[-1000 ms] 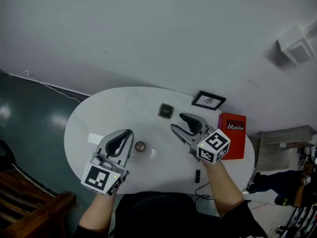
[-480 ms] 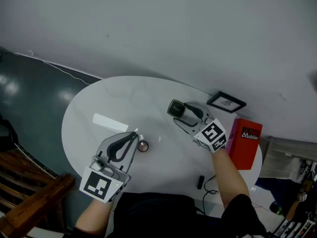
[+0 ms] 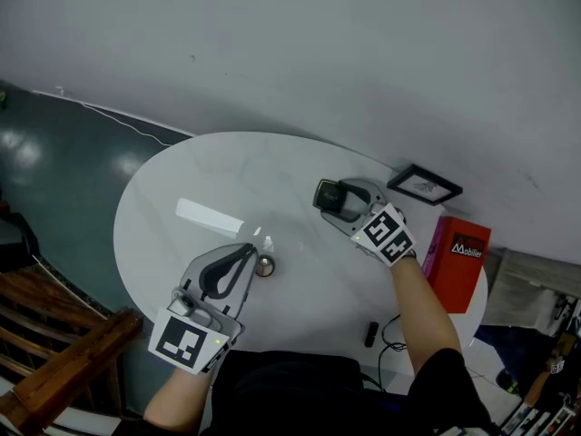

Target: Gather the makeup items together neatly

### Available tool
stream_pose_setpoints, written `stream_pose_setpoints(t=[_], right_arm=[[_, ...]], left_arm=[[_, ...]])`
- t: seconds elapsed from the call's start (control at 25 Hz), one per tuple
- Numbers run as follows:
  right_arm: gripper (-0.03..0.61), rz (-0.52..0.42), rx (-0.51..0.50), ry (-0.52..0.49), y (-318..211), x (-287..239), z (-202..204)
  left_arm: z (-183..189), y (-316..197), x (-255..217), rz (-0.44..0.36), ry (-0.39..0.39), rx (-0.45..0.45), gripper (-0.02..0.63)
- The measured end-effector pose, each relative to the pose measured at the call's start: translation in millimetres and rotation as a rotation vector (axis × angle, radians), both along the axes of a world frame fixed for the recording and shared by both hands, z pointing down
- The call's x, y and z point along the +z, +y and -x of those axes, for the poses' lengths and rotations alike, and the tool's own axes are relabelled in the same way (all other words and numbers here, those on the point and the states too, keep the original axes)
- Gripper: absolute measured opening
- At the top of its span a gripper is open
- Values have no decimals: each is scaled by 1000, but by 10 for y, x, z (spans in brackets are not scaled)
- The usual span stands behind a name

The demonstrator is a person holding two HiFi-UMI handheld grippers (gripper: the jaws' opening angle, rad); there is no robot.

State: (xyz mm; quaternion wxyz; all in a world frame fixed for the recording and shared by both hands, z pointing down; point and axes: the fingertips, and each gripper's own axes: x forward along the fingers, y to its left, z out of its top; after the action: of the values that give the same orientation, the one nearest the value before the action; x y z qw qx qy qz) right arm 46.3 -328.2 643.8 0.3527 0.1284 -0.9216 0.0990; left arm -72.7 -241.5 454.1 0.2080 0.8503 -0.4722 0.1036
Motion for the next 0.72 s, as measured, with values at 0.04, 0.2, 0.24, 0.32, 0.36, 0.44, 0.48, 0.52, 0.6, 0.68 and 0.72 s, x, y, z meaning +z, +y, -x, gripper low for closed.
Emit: stream_pose_setpoints(t=[0.04, 0.2, 0.24, 0.32, 0.36, 0.44, 0.48, 0.52, 0.6, 0.68, 0.72], right_arm=[[261, -10, -2, 8, -15, 3, 6], [262, -48, -19, 39, -55, -3, -1], [262, -52, -21, 48, -68, -2, -18], [265, -42, -11, 54, -99, 9, -53], [265, -27, 0, 48, -108, 18, -65], [265, 13, 20, 27, -93, 20, -73], [265, 34, 23, 19, -66, 11, -71], [265, 53, 23, 13, -30, 1, -66], [265, 80, 15, 5, 54, -22, -49], [265, 88, 9, 3, 122, -42, -48], [265, 84, 11, 5, 136, -50, -52]], left_arm=[[-7, 4, -7, -2, 1, 1, 26], [-26, 52, -35, -3, 4, 3, 26], [-22, 68, -39, -1, 4, 3, 26], [-4, 102, -43, 2, 6, -2, 26], [6, 119, -43, 3, 7, -6, 26], [19, 153, -44, 5, 8, -11, 26], [22, 168, -48, 5, 9, -13, 26], [26, 180, -54, 5, 10, -15, 26], [37, 202, -71, 6, 13, -20, 26], [45, 223, -91, 7, 17, -25, 26], [49, 232, -100, 6, 17, -26, 26]])
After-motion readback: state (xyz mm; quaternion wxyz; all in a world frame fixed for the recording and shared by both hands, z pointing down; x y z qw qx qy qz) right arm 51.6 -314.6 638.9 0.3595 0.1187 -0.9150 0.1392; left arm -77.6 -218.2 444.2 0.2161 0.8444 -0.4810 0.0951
